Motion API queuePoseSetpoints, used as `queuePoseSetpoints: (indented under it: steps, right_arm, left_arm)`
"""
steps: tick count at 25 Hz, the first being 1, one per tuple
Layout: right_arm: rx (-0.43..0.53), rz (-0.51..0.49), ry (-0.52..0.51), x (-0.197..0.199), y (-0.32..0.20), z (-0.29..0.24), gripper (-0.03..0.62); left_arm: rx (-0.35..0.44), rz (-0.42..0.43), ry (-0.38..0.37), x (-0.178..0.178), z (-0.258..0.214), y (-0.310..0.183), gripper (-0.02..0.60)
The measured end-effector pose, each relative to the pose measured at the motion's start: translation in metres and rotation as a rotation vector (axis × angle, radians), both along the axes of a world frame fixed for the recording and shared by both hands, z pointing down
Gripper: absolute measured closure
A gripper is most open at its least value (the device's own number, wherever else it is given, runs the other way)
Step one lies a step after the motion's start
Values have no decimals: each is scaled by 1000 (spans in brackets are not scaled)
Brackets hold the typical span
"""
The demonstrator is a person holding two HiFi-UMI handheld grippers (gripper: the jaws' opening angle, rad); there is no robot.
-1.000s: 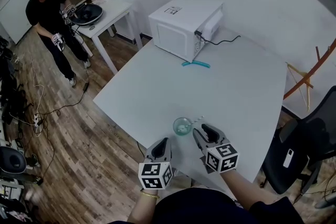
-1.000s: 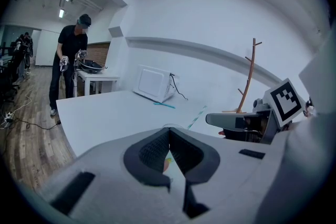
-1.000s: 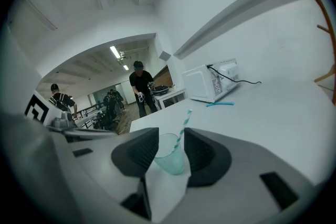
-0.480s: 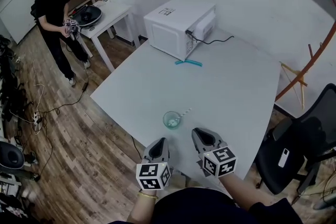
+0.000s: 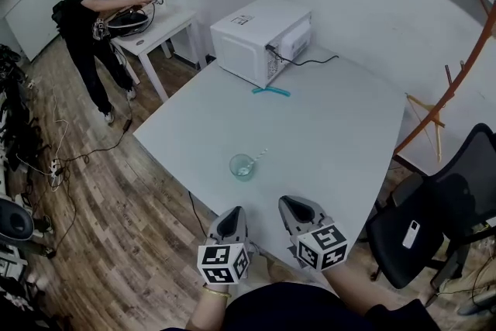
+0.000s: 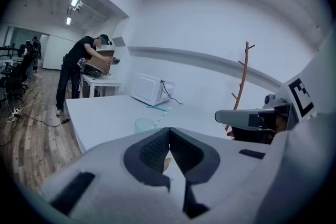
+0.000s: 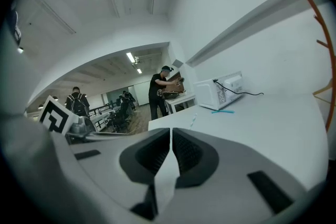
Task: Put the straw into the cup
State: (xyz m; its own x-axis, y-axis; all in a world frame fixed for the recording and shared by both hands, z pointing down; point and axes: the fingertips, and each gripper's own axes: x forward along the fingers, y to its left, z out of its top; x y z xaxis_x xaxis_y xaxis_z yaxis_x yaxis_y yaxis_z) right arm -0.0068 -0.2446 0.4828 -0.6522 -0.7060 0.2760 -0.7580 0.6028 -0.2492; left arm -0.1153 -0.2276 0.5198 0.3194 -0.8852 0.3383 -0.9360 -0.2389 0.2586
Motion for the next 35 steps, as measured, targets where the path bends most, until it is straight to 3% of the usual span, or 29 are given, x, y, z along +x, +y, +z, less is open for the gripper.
queuePoseSetpoints:
  steps: [13, 35]
  right_arm:
    - [94, -45, -14, 26, 74, -29, 557]
    - [104, -3, -46, 70, 158, -26, 559]
  left_arm:
    - [38, 47, -22, 42, -16, 65, 563]
    - [72, 117, -32, 90, -21, 144, 563]
